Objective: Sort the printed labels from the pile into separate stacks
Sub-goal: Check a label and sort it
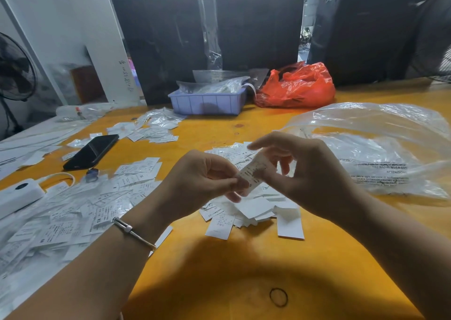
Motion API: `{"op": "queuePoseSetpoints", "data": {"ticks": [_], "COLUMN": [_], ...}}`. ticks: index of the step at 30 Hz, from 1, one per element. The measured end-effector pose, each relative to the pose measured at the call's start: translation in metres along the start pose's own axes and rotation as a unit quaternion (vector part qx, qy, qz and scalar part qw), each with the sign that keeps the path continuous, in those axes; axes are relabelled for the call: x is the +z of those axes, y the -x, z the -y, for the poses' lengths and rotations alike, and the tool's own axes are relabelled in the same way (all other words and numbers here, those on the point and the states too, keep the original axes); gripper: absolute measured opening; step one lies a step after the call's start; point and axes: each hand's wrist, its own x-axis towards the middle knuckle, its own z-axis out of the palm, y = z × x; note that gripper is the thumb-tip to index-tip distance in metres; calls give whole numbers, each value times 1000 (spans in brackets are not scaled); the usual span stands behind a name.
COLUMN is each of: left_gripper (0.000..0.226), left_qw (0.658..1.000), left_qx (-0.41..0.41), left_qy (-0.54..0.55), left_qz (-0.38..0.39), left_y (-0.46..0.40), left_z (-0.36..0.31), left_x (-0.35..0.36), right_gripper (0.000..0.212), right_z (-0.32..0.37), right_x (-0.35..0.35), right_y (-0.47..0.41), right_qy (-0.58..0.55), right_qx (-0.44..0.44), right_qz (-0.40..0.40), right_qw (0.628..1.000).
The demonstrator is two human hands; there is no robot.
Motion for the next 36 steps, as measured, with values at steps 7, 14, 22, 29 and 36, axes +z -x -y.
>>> {"op": "queuePoseSetpoints", "data": {"ticks": [7, 14, 22, 29, 36], "left_gripper": [23, 27, 25, 20, 20], "left_qw": [999, 999, 999, 997, 997], "left_qx": [-10, -21, -31, -18, -19], "left_qy": [37, 31, 29, 63, 57], "left_qz": [-20, -25, -17, -43, -57], "left_y": [-1, -2, -3, -3, -1], "left_z": [-2, 0, -2, -1, 2], "left_x": [-1, -1, 0, 0, -2], "right_gripper": [16, 13, 12, 30, 12], "right_z": [0, 0, 1, -2, 3], "right_x": [0, 5, 4, 8, 11], "right_y": [-2, 1, 0, 3, 5], "right_qy": [-56, -52, -104, -184, -205], "right_qx": [29, 22, 53, 116, 131], "right_qz": [-56, -38, -6, -22, -27], "right_qw": [996, 998, 993, 976, 970]}}
